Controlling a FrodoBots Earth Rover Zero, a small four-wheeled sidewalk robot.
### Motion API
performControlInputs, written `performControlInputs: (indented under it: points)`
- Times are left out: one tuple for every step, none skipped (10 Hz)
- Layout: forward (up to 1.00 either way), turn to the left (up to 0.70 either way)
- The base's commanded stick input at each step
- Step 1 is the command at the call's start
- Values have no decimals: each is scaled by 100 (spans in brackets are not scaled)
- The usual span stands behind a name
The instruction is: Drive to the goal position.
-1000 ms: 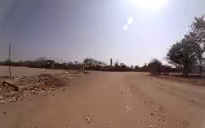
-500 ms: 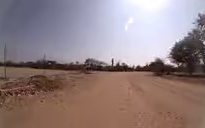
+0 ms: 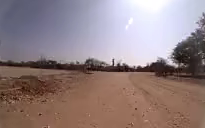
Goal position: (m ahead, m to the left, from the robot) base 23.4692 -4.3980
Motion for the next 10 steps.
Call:
performControlInputs:
  points:
    - [100, -3]
    - [100, -17]
    - [100, -32]
    - [100, -31]
    - [100, -21]
    - [100, -4]
    - [100, 0]
    - [100, 0]
    - [100, 0]
    - [100, 0]
